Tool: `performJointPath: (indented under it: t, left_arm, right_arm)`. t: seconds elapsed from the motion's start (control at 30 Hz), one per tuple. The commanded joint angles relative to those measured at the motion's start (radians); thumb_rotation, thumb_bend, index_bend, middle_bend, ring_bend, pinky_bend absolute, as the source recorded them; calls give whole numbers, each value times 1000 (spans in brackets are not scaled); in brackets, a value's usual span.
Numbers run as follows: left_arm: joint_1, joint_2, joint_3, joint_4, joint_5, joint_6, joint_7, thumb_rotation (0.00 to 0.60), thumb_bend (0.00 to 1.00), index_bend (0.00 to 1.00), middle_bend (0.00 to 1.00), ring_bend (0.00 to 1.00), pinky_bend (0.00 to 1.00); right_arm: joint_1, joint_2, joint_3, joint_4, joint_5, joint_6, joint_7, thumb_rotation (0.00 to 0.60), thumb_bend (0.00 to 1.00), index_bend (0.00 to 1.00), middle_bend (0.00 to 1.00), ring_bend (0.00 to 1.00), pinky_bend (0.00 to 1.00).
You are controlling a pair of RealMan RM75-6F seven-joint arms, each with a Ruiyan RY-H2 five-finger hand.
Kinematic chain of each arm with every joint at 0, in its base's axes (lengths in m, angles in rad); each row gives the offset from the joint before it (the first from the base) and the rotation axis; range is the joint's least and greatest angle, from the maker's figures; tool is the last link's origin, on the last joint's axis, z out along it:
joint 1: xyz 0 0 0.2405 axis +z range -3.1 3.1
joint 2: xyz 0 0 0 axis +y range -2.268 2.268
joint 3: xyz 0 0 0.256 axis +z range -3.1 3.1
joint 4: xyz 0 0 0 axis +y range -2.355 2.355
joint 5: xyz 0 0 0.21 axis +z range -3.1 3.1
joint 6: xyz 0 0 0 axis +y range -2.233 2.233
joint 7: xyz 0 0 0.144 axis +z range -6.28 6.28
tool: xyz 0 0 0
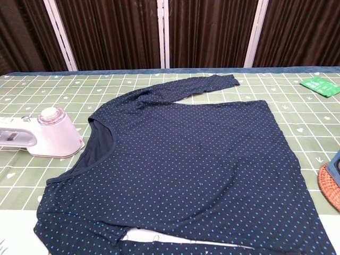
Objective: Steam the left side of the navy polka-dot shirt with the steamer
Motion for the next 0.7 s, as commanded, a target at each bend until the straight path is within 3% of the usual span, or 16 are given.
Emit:
performJointPath:
  t: [0.03, 0.27, 0.7]
  left_arm:
    - [-92, -99, -24, 98, -53, -122, 26, 600, 152, 0, 0, 0, 0]
    - [-154, -203, -44, 205, -133, -198, 85, 600, 251, 0, 0, 0, 0]
    - [-227, -302, -78, 322, -200, -231, 101, 600, 254, 0, 0, 0, 0]
  right_arm:
    - [7, -3, 5, 2, 20, -17, -3, 600, 0, 0, 0, 0, 0]
    - [17, -1, 12, 7, 50, -42, 11, 600, 0, 0, 0, 0, 0]
    - [30, 1, 19, 17, 89, -74, 26, 600, 0, 0, 0, 0, 0]
